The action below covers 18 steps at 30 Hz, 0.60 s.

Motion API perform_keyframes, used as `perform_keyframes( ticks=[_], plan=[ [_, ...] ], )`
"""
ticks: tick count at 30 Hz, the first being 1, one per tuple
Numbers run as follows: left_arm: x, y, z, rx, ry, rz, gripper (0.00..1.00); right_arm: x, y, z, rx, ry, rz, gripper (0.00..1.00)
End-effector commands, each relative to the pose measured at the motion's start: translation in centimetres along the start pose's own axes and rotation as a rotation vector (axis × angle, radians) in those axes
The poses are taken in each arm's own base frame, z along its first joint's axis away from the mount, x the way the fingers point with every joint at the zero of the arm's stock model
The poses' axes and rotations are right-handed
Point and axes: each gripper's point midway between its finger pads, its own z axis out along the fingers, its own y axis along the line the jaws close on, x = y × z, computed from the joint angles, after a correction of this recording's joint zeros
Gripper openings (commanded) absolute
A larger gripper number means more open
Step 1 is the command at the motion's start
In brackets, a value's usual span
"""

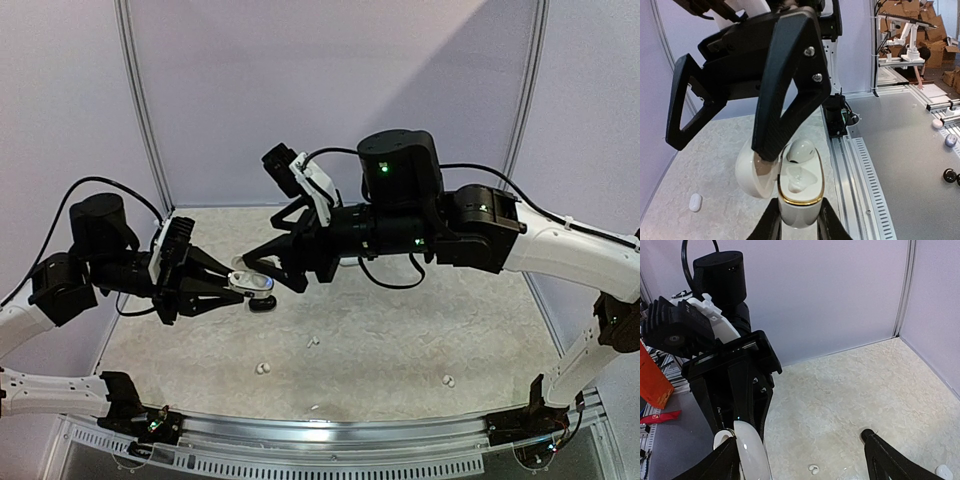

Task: Insert the wireless bluetooth earbuds into the charging case
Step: Open the charging case at the center of the board, then pick up the left earbud from the center of the board.

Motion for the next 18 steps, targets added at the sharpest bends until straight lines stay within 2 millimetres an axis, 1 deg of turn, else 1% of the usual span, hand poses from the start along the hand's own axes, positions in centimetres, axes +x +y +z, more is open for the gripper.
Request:
perform_keyframes(
  ticks=[1,5,7,11,14,15,18],
  plan=[
    [0.4,-0.7,0.2,0.025,-0.032,-0.133,0.00,0.7,-2.2,-0.4,0.066,0.020,0.057,0.87],
    [2.0,-0.4,0.6,0.001,-0.039,-0.256,0.00,0.0,-1.6,-0.1,0.024,-0.002,0.085,0.87],
    [2.6,-0.3,0.7,-0.005,-0.052,-0.304,0.00,0.0,-1.6,0.2,0.013,0.004,0.097,0.88],
    [3.9,0.8,0.7,-0.055,-0.062,-0.373,0.00,-0.1,-1.4,0.8,-0.008,0.009,0.099,0.88],
    [4.7,1.7,0.5,-0.094,-0.062,-0.403,0.00,-1.2,-1.7,0.7,-0.013,-0.026,0.114,0.88],
    [4.2,1.9,0.4,-0.100,-0.085,-0.388,0.00,-1.5,-1.8,0.7,-0.015,-0.032,0.122,0.88],
    [4.3,2.5,0.2,-0.123,-0.092,-0.400,0.00,-1.2,-2.1,0.7,-0.008,-0.019,0.124,0.88]
  ],
)
